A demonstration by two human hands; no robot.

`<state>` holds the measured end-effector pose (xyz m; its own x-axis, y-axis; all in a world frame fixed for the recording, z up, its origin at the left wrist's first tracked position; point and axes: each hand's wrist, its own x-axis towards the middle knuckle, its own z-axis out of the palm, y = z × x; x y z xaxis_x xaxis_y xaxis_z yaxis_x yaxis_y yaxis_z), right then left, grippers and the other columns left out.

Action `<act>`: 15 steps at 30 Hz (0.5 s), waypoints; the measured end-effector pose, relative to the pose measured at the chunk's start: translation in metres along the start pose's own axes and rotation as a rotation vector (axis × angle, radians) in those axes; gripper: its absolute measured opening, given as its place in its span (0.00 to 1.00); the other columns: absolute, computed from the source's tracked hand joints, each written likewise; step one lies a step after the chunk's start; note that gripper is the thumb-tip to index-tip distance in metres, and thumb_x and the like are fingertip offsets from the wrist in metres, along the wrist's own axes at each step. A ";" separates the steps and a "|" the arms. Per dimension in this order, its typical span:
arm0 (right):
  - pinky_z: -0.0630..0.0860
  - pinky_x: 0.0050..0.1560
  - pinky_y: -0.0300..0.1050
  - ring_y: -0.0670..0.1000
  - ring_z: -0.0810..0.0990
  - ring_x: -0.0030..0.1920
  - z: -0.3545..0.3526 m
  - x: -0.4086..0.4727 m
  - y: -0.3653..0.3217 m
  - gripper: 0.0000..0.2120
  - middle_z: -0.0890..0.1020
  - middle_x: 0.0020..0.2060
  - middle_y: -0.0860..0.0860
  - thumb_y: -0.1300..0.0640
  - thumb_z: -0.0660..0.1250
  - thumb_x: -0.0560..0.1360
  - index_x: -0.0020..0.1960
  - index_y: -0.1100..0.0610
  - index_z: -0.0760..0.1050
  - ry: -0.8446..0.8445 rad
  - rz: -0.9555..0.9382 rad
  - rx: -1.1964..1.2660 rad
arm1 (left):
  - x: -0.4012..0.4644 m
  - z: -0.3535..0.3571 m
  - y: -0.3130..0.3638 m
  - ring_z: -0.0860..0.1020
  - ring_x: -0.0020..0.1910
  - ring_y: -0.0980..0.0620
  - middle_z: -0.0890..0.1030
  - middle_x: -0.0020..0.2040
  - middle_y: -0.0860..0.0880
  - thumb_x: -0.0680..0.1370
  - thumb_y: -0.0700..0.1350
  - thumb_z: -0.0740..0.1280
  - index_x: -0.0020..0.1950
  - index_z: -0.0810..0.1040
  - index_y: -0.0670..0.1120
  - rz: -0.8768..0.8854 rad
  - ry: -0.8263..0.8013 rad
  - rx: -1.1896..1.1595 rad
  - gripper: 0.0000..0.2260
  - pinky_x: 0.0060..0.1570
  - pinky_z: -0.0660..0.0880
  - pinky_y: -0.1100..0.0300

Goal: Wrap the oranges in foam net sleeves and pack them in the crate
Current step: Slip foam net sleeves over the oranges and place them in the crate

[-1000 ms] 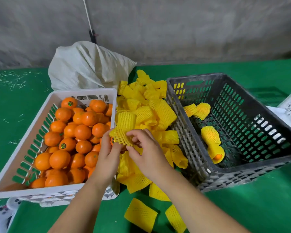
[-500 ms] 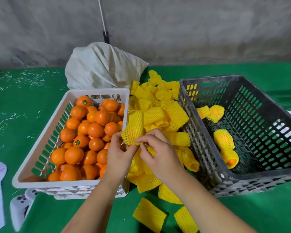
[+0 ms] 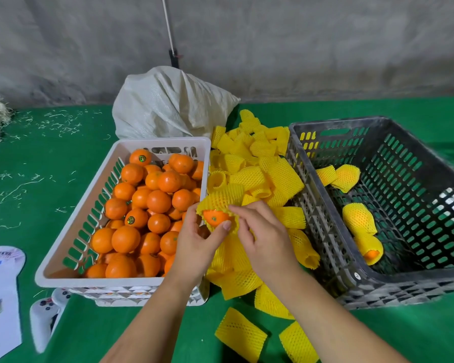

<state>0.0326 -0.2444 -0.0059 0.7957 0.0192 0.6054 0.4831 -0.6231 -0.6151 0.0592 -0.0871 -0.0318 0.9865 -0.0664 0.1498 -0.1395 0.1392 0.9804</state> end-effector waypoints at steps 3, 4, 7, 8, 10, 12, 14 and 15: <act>0.79 0.50 0.41 0.50 0.80 0.54 0.006 -0.005 -0.007 0.12 0.79 0.54 0.51 0.62 0.64 0.80 0.61 0.59 0.81 -0.006 -0.046 0.032 | 0.002 -0.004 -0.001 0.84 0.56 0.49 0.85 0.56 0.47 0.72 0.51 0.80 0.66 0.75 0.49 -0.032 0.050 0.002 0.26 0.53 0.81 0.58; 0.79 0.51 0.42 0.50 0.80 0.55 0.007 -0.006 -0.008 0.12 0.79 0.55 0.51 0.62 0.65 0.79 0.61 0.59 0.81 -0.008 -0.009 0.048 | 0.002 -0.006 -0.003 0.84 0.55 0.48 0.85 0.56 0.46 0.71 0.50 0.81 0.66 0.74 0.49 -0.045 0.053 -0.005 0.27 0.53 0.81 0.56; 0.78 0.51 0.38 0.45 0.75 0.57 0.005 -0.006 -0.005 0.22 0.72 0.62 0.49 0.62 0.70 0.76 0.69 0.55 0.74 -0.087 0.195 0.080 | 0.002 -0.010 -0.005 0.84 0.57 0.42 0.82 0.60 0.42 0.73 0.44 0.79 0.69 0.72 0.52 -0.042 0.008 -0.009 0.28 0.55 0.82 0.51; 0.77 0.51 0.36 0.42 0.74 0.56 0.005 -0.006 -0.004 0.24 0.71 0.63 0.48 0.62 0.71 0.76 0.71 0.54 0.73 -0.125 0.240 0.086 | 0.002 -0.011 -0.005 0.83 0.58 0.41 0.82 0.61 0.43 0.75 0.40 0.78 0.71 0.71 0.52 -0.032 -0.010 -0.002 0.28 0.55 0.82 0.50; 0.75 0.49 0.34 0.39 0.72 0.54 0.004 -0.004 -0.004 0.21 0.73 0.60 0.49 0.64 0.70 0.77 0.69 0.55 0.74 -0.140 0.243 0.079 | 0.002 -0.011 -0.008 0.83 0.60 0.41 0.81 0.63 0.43 0.76 0.36 0.77 0.73 0.70 0.50 -0.018 -0.022 0.005 0.29 0.56 0.82 0.51; 0.73 0.44 0.34 0.43 0.74 0.49 0.005 -0.006 -0.006 0.14 0.76 0.54 0.51 0.66 0.69 0.77 0.61 0.59 0.79 -0.065 0.159 0.050 | 0.003 -0.012 -0.009 0.84 0.59 0.43 0.83 0.61 0.44 0.76 0.37 0.77 0.72 0.71 0.49 -0.012 0.006 0.000 0.28 0.56 0.82 0.53; 0.71 0.40 0.35 0.45 0.75 0.46 0.006 -0.010 -0.009 0.09 0.76 0.50 0.52 0.66 0.69 0.76 0.56 0.59 0.80 -0.038 0.116 0.034 | 0.004 -0.013 -0.011 0.84 0.58 0.43 0.84 0.59 0.45 0.75 0.37 0.78 0.71 0.72 0.50 -0.006 0.033 0.013 0.28 0.55 0.82 0.53; 0.72 0.41 0.35 0.45 0.75 0.46 0.007 -0.012 -0.009 0.09 0.76 0.51 0.51 0.65 0.69 0.76 0.55 0.59 0.79 -0.080 0.127 0.050 | 0.004 -0.013 -0.012 0.84 0.58 0.44 0.84 0.59 0.46 0.75 0.37 0.78 0.71 0.73 0.51 -0.006 0.036 0.015 0.28 0.55 0.82 0.54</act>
<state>0.0212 -0.2334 -0.0107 0.8770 0.0060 0.4804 0.3928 -0.5846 -0.7098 0.0660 -0.0761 -0.0447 0.9898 -0.0313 0.1390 -0.1342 0.1235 0.9832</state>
